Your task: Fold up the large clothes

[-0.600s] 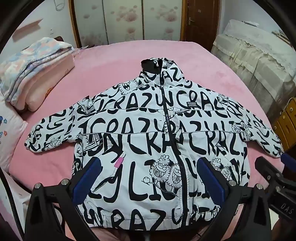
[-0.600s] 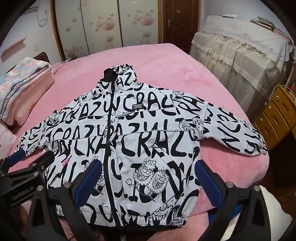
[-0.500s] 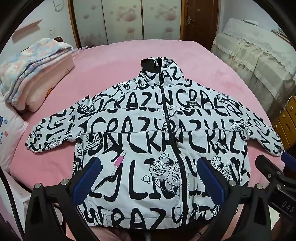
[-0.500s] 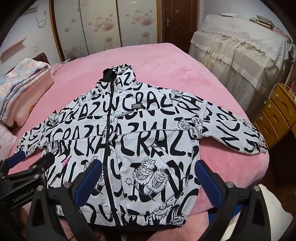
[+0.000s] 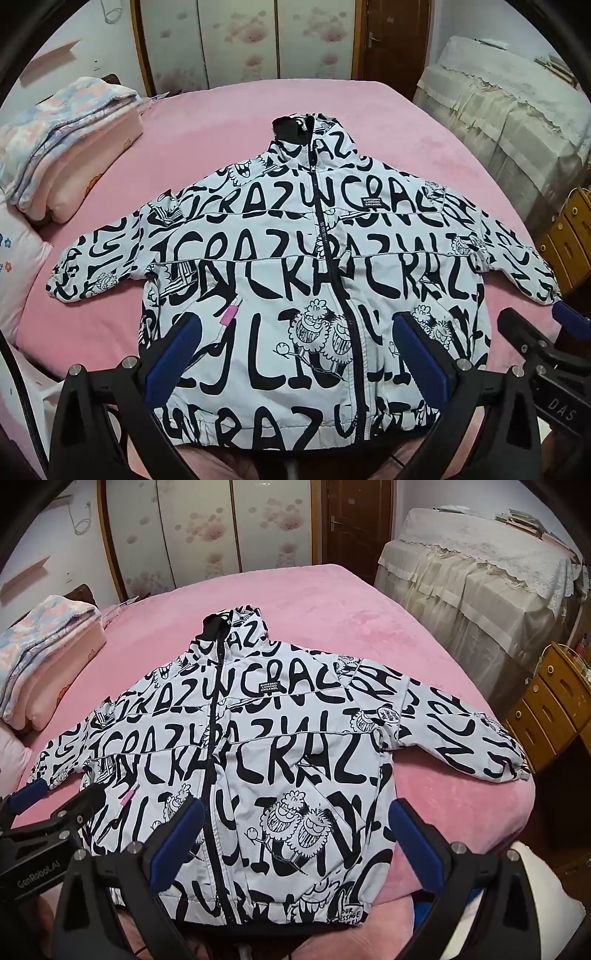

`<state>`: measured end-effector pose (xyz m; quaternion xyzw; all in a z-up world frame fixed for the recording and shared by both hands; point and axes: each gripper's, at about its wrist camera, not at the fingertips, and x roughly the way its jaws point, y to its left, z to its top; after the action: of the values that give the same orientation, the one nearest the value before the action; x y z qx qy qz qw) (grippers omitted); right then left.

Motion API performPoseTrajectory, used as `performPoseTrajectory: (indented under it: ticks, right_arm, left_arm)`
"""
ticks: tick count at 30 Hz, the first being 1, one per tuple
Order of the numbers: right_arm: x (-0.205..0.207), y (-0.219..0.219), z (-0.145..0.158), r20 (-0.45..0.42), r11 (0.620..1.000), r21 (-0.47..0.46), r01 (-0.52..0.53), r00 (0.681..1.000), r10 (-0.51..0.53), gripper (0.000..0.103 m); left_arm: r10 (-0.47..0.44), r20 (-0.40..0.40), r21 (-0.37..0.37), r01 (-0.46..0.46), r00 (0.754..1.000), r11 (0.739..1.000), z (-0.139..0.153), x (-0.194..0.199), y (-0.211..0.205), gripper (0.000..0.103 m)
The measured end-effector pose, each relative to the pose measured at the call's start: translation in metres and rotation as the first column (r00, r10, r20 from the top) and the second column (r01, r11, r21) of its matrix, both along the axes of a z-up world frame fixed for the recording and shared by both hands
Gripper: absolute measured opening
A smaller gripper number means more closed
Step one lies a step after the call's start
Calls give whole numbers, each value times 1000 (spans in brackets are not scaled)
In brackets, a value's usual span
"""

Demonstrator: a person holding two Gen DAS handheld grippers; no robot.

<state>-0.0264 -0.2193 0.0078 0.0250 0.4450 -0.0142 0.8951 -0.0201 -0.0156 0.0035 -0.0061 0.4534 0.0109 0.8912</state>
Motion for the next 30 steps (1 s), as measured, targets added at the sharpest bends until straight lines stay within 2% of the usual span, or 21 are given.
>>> performPoseTrajectory:
  ticks: [30]
  right_arm:
    - [-10, 6, -4, -13, 1000, -8, -28, 1000, 28, 100]
  left_arm:
    - [1, -17, -20, -1, 1000, 1000, 1, -7, 0, 103]
